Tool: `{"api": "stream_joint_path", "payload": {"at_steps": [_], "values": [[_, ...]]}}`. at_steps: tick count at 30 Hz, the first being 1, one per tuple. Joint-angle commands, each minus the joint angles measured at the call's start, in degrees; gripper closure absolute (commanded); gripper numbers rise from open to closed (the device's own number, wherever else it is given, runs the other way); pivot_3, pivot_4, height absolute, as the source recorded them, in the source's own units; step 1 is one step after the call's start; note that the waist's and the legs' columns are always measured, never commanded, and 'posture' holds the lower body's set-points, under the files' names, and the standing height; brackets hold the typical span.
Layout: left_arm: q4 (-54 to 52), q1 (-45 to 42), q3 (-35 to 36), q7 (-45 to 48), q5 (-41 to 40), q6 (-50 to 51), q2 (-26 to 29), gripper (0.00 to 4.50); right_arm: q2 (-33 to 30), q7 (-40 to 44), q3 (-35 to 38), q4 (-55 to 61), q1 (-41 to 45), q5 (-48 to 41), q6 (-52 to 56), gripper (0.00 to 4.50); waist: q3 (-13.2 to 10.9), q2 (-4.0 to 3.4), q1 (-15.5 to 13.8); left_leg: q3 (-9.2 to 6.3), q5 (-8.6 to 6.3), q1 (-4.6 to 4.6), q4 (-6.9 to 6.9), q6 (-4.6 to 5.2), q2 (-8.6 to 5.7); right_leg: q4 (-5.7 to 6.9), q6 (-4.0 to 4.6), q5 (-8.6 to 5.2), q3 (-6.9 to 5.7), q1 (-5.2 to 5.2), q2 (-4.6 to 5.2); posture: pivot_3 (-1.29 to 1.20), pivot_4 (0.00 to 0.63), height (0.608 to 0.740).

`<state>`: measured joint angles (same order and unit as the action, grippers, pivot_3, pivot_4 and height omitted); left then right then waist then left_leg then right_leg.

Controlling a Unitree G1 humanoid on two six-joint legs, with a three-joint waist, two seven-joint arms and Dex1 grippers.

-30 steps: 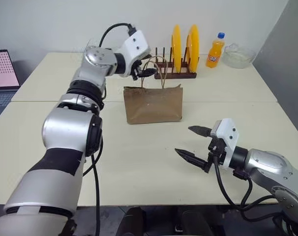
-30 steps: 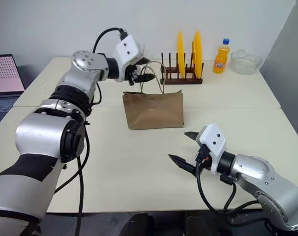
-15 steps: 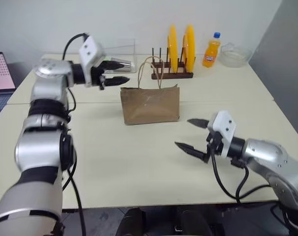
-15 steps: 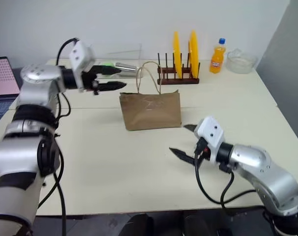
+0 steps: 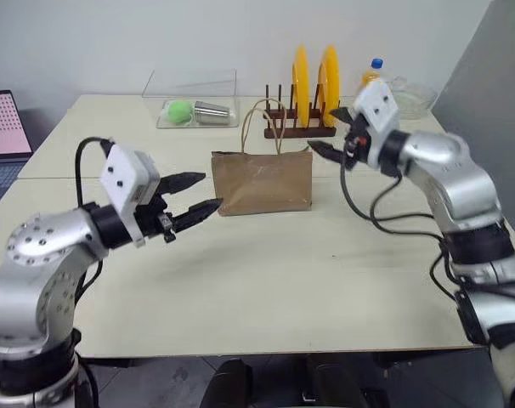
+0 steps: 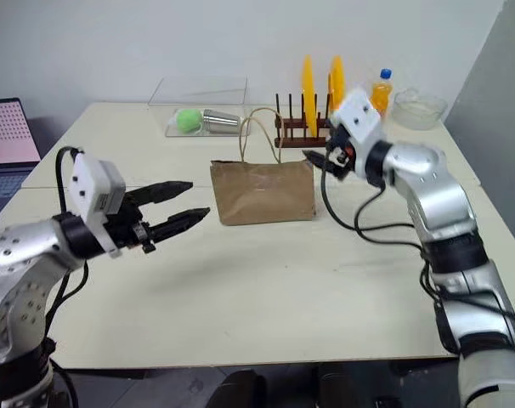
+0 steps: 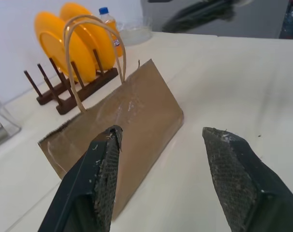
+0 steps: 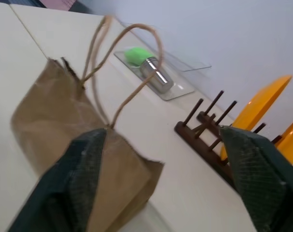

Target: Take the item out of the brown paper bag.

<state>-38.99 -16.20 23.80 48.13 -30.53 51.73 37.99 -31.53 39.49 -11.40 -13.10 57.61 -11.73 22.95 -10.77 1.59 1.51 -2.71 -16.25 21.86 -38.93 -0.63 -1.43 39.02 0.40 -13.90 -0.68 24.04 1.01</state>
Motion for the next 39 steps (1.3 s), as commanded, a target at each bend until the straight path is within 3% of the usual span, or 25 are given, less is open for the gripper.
{"api": "stream_joint_path", "payload": {"at_steps": [1, 7, 8, 14, 22, 32, 39], "values": [[-7.46, 3.62, 5.90, -4.52, -7.14, 4.91, -0.47, 1.67, 1.76, 2.55, -1.36, -13.40, 8.15, 5.44, -8.61, 2.07, 0.00, 0.00, 0.11, 0.02, 0.00, -0.01, 0.03, 0.00, 0.00, 0.00, 0.01, 0.00, 0.02, 0.00, 0.00, 0.00, 0.150, 0.740], [-9.79, 6.68, 11.07, -10.55, -16.81, 8.02, -0.02, 1.67, 7.17, 6.12, -5.34, -40.69, 21.49, 14.28, -22.07, 4.36, 0.00, -0.01, 0.20, 0.04, 0.01, 0.00, 0.05, -0.02, 0.00, -0.03, 0.05, 0.03, 0.03, 0.01, 0.00, 0.00, 0.150, 0.740], [-9.79, 7.00, 11.31, -11.19, -17.75, 7.98, 0.44, 1.67, 8.05, 6.22, -5.47, -44.11, 22.98, 15.21, -23.70, 4.47, 0.00, -0.01, 0.20, 0.06, 0.01, -0.02, 0.06, -0.03, 0.00, -0.04, 0.06, 0.03, 0.04, 0.01, 0.00, 0.00, 0.150, 0.740], [-9.69, 9.92, 11.93, -13.45, -23.00, 6.82, 3.88, 1.67, 13.97, 4.87, -9.34, -59.01, 28.76, 24.11, -29.52, 4.47, 0.00, -0.01, 0.25, 0.05, 0.05, -0.01, 0.09, -0.11, 0.00, -0.06, 0.10, 0.02, 0.05, 0.01, 0.00, 0.00, 0.150, 0.740], [-7.97, 11.58, 10.27, -13.59, -23.84, 3.34, 7.91, 1.67, 16.52, 3.64, -11.81, -62.85, 29.74, 31.72, -32.58, 4.47, -0.02, -0.04, 0.16, 0.03, 0.12, 0.02, 0.11, -0.26, -0.01, -0.07, 0.15, 0.00, 0.04, 0.04, 0.01, 0.00, 0.150, 0.740], [-7.75, 18.93, 11.29, -7.30, -23.83, 0.50, 13.80, 1.67, 12.20, 30.77, -10.85, -55.48, 26.78, 28.95, -42.14, 4.47, -0.06, -0.11, 0.28, 0.01, 0.01, -0.02, 0.20, -0.08, -0.01, -0.08, 0.20, -0.03, 0.01, 0.05, 0.01, 0.00, 0.150, 0.740], [-7.12, 22.08, 7.99, -3.76, -20.30, -3.59, 15.52, 1.67, 10.00, 42.67, -9.58, -36.51, 17.76, 22.98, -37.40, 4.47, -0.09, -0.15, 0.17, -0.02, 0.00, -0.03, 0.20, -0.06, 0.00, -0.08, 0.21, -0.04, 0.00, 0.04, 0.01, 0.00, 0.150, 0.740]]}}
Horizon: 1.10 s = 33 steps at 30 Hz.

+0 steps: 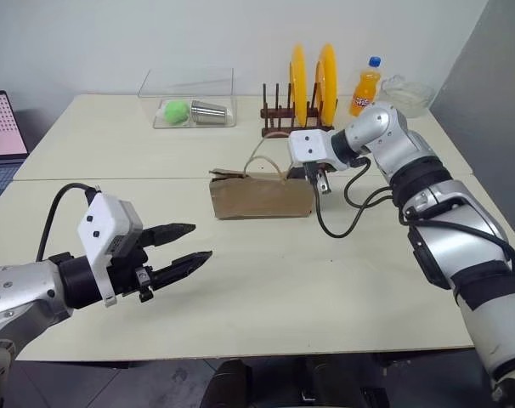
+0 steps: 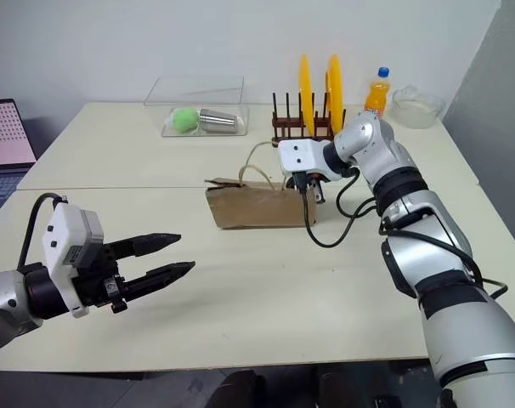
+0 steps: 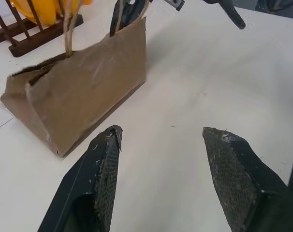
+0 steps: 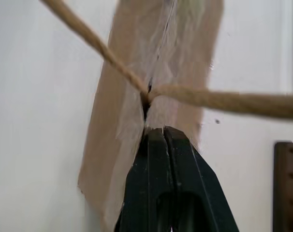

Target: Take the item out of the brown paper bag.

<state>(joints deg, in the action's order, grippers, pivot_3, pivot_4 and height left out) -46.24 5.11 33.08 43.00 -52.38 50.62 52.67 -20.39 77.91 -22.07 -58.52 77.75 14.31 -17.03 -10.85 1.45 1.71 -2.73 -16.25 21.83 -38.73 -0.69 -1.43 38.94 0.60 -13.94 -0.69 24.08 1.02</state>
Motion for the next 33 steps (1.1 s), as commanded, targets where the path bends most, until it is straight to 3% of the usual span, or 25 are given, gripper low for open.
{"api": "stream_joint_path", "payload": {"at_steps": [1, 9, 16, 19, 22, 30, 33], "values": [[0.22, 1.03, -1.63, 1.69, 1.75, -2.87, 0.84, 1.67, -1.62, 5.36, 0.96, 12.18, -4.10, -3.52, 3.82, 4.47, -0.01, -0.01, -0.07, 0.00, 0.00, 0.00, -0.01, 0.00, 0.00, 0.01, 0.00, 0.00, 0.00, 0.01, 0.00, 0.00, 0.150, 0.740], [2.03, 2.47, -3.63, 5.81, 5.31, -6.86, 2.50, 1.67, -5.18, 6.21, 1.44, 30.83, -12.95, -5.69, 10.89, 4.47, -0.05, -0.07, -0.16, -0.02, -0.01, 0.02, 0.00, 0.00, 0.00, -0.01, 0.01, -0.01, -0.02, 0.02, 0.00, 0.00, 0.150, 0.740], [4.17, 0.14, -10.12, 10.15, 13.43, -14.92, 5.10, 1.67, -10.30, 5.54, 9.52, 52.11, -20.47, -17.74, 27.70, 4.47, -0.07, -0.11, -0.41, -0.09, -0.01, 0.04, 0.02, 0.00, 0.01, -0.07, 0.03, -0.03, -0.09, 0.00, 0.00, 0.00, 0.150, 0.740], [5.80, -2.15, -15.38, 13.22, 17.75, -19.89, 6.33, 0.87, -13.48, 2.56, 13.04, 65.22, -30.42, -23.28, 38.68, 4.50, -0.06, -0.10, -1.27, -0.10, -0.03, 0.05, 0.03, 0.01, 0.01, -0.18, 0.03, -0.04, -0.10, -0.05, 0.02, 0.00, 0.150, 0.740], [8.24, -6.39, -22.15, 16.69, 22.63, -25.82, 6.99, 0.00, -16.45, -2.46, 16.38, 77.40, -42.49, -26.95, 47.83, 3.90, -0.07, -0.12, -1.86, -0.07, -0.03, 0.09, 0.02, 0.02, 0.01, -0.22, 0.02, -0.05, -0.08, -0.03, 0.02, 0.00, 0.150, 0.740], [23.11, -18.47, -40.69, 27.51, 38.86, -47.38, 3.74, 0.00, -18.45, -17.63, 20.20, 102.94, -67.79, -32.41, 63.39, 1.12, -0.06, -0.22, -1.71, -0.02, -0.03, 0.10, 0.07, 0.03, 0.05, -0.20, -0.29, -0.24, -0.10, -0.01, -0.03, 0.00, 0.150, 0.740], [30.00, -23.77, -45.77, 27.38, 44.80, -54.72, -0.54, 0.00, -18.10, -22.22, 20.21, 108.37, -71.90, -34.32, 67.42, 1.12, -0.05, -0.22, -1.48, 0.08, -0.04, 0.10, 0.02, 0.05, 0.06, -0.20, -0.32, -0.23, -0.06, 0.00, -0.03, 0.00, 0.150, 0.740]]}}
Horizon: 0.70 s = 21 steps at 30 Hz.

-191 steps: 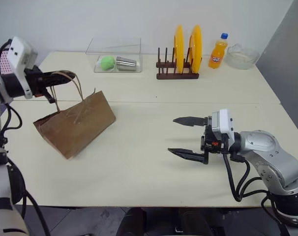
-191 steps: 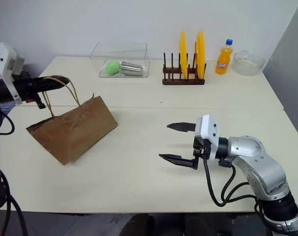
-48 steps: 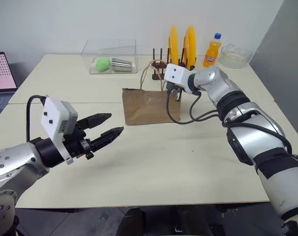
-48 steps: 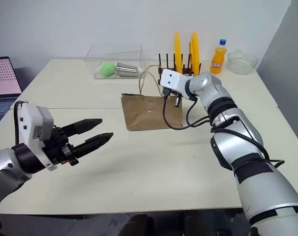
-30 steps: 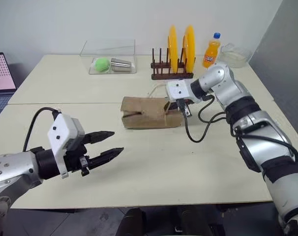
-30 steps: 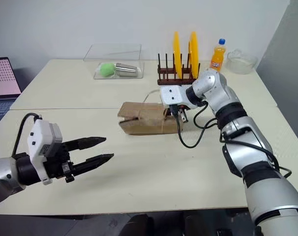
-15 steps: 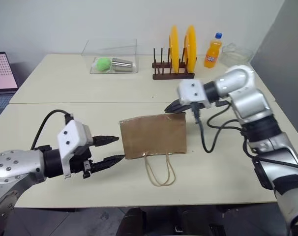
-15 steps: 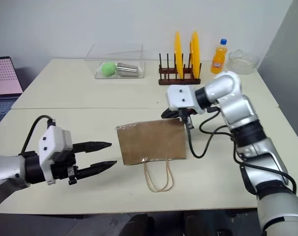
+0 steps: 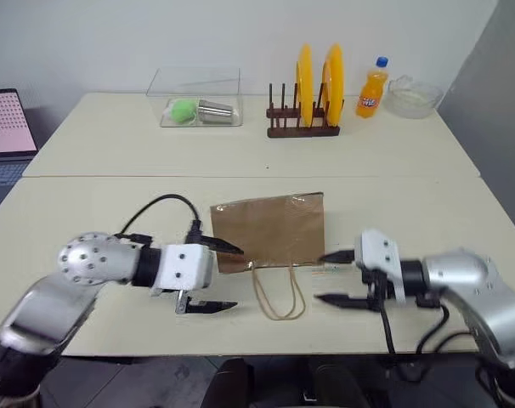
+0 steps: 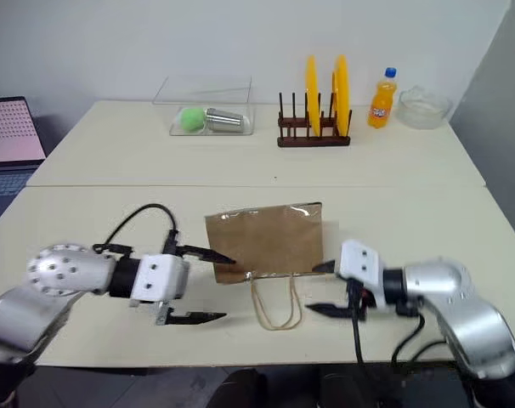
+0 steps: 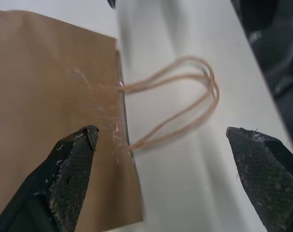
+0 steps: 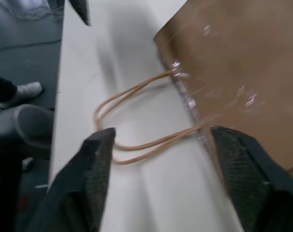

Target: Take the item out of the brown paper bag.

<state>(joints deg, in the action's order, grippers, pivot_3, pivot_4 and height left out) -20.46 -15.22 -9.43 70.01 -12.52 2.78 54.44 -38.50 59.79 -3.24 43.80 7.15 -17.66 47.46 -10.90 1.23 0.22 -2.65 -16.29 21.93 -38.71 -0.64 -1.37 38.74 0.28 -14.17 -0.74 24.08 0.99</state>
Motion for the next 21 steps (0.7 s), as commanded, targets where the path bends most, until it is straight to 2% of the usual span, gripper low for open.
{"api": "stream_joint_path", "payload": {"at_steps": [1, 6, 15, 21], "values": [[5.36, -4.14, -3.80, 0.47, 5.66, -8.08, -3.03, 0.00, -0.23, -4.99, 1.33, 6.89, -1.71, -2.80, 3.52, 1.12, 0.02, 0.04, -0.06, 0.00, 0.00, 0.00, -0.01, 0.00, 0.00, -0.01, -0.02, 0.01, -0.01, -0.02, 0.00, 0.00, 0.150, 0.740], [11.75, -8.30, -8.89, -0.44, 11.02, -15.33, -9.52, 0.00, -0.26, -10.45, 2.56, 10.41, -3.66, -5.59, 7.79, 1.12, 0.05, 0.09, -0.19, -0.06, 0.00, 0.02, -0.04, 0.01, -0.03, -0.03, -0.06, 0.02, -0.03, -0.05, -0.01, 0.00, 0.150, 0.740], [17.91, -10.20, -12.81, -0.74, 15.76, -23.35, -13.03, 0.00, -2.57, -15.18, 5.77, 13.27, -4.39, -11.55, 11.77, 1.12, 0.05, 0.09, -0.12, -0.10, 0.00, 0.03, -0.03, 0.01, -0.02, -0.05, -0.08, 0.01, -0.05, -0.06, -0.04, 0.00, 0.150, 0.740], [20.18, -10.51, -14.20, -1.95, 18.26, -24.82, -15.40, 0.00, -4.03, -17.35, 6.31, 13.38, -4.53, -14.40, 12.00, 1.12, 0.06, 0.10, -0.10, -0.11, 0.00, 0.03, -0.04, 0.02, -0.01, -0.07, -0.09, 0.01, -0.06, -0.07, -0.06, 0.00, 0.150, 0.740]]}}
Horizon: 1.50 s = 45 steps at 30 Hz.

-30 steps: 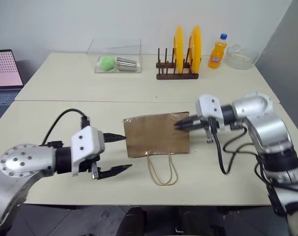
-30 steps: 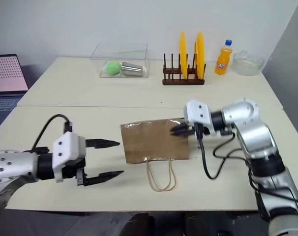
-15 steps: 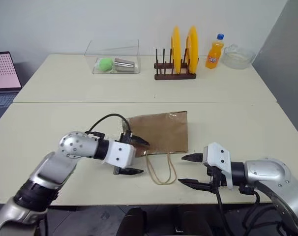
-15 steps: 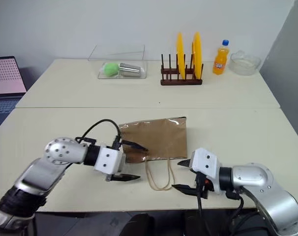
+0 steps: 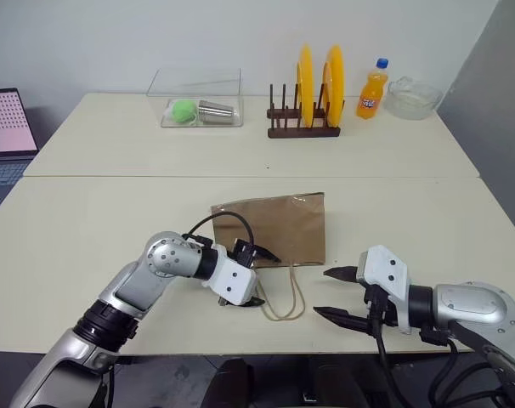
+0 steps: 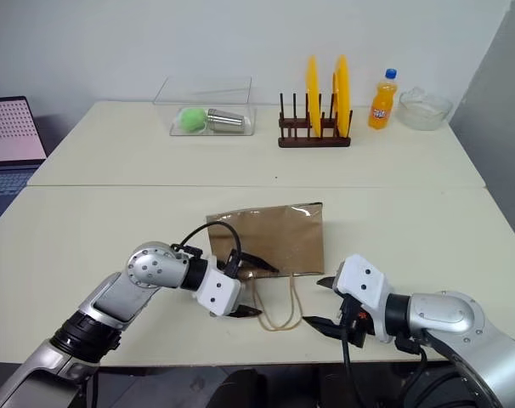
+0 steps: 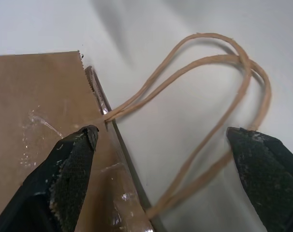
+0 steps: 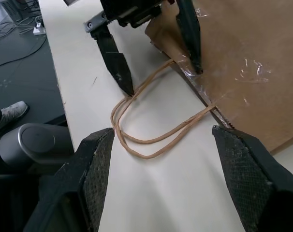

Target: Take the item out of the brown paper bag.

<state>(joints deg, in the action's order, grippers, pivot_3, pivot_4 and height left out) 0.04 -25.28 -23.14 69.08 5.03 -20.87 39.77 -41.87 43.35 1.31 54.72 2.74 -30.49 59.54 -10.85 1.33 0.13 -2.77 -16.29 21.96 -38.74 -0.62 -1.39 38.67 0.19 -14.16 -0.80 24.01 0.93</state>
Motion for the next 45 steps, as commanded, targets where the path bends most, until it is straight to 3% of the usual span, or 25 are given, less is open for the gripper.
{"api": "stream_joint_path", "payload": {"at_steps": [1, 6, 14, 21, 28, 33, 38, 45], "values": [[-0.05, -0.47, -0.79, -1.22, 1.26, -1.49, -1.01, 0.00, -0.95, -1.12, 1.77, 2.48, -0.40, -1.87, -0.28, 1.12, 0.00, 0.00, -0.02, 0.00, 0.00, 0.00, 0.00, 0.00, 0.00, 0.01, 0.00, 0.00, 0.00, 0.00, 0.00, 0.00, 0.150, 0.740], [0.95, -0.47, -2.01, -1.29, 2.41, -3.36, -1.92, 0.00, -2.05, -2.09, 1.85, 2.51, -1.50, -2.98, -1.22, 1.12, 0.01, 0.01, -0.03, -0.01, 0.00, -0.01, 0.00, 0.00, 0.00, -0.01, -0.01, 0.00, 0.00, -0.03, 0.00, 0.00, 0.150, 0.740], [-1.23, 1.54, -2.17, 1.72, -2.00, 0.98, -1.95, 2.33, -4.07, -2.82, 1.04, 2.59, -3.17, -2.51, -4.31, 1.09, 0.02, 0.02, -0.02, -0.01, 0.00, -0.05, 0.00, 0.00, 0.00, -0.01, -0.02, 0.00, -0.01, -0.07, 0.00, 0.00, 0.150, 0.740], [-2.49, -0.81, 2.43, 0.48, -8.04, 10.38, -2.97, 4.40, -9.00, 0.07, -2.27, 2.48, -4.90, 1.05, -11.70, 1.09, 0.01, 0.02, 0.00, -0.03, 0.00, -0.05, -0.01, 0.00, 0.00, -0.02, -0.02, -0.01, -0.04, -0.07, 0.00, 0.00, 0.150, 0.740], [-4.34, -4.98, 6.48, -1.84, -13.28, 21.07, -5.83, 4.45, -10.34, 2.32, -9.30, 0.37, -0.77, 4.64, -17.73, 1.09, 0.01, 0.03, 0.07, -0.07, 0.00, -0.06, -0.03, 0.00, 0.00, -0.06, -0.04, -0.01, -0.09, -0.14, -0.02, 0.00, 0.150, 0.740], [-5.45, -6.32, 7.30, -2.72, -14.24, 24.03, -7.13, 4.45, -8.80, 3.52, -20.10, -5.08, 6.70, 12.81, -22.97, 1.09, 0.01, 0.03, 0.11, -0.10, 0.00, -0.09, -0.03, -0.01, 0.01, -0.06, -0.04, -0.01, -0.09, -0.17, -0.04, 0.00, 0.150, 0.740], [-5.58, -6.56, 7.73, -3.15, -14.18, 24.47, -7.08, 4.45, -2.53, 3.88, -29.97, -14.58, 15.38, 20.93, -27.01, 1.09, 0.01, 0.04, 0.14, -0.10, 0.01, -0.09, -0.03, -0.02, 0.00, -0.04, -0.04, -0.01, -0.06, -0.14, -0.03, 0.00, 0.150, 0.740], [-5.17, -6.64, 8.60, -3.73, -13.71, 24.23, -6.66, 4.45, 2.20, 3.92, -35.92, -22.83, 17.80, 28.52, -31.22, 1.09, 0.01, 0.04, 0.04, -0.12, 0.01, -0.06, -0.03, -0.02, 0.00, -0.06, -0.03, -0.01, -0.07, -0.13, -0.02, 0.00, 0.150, 0.740]]}}
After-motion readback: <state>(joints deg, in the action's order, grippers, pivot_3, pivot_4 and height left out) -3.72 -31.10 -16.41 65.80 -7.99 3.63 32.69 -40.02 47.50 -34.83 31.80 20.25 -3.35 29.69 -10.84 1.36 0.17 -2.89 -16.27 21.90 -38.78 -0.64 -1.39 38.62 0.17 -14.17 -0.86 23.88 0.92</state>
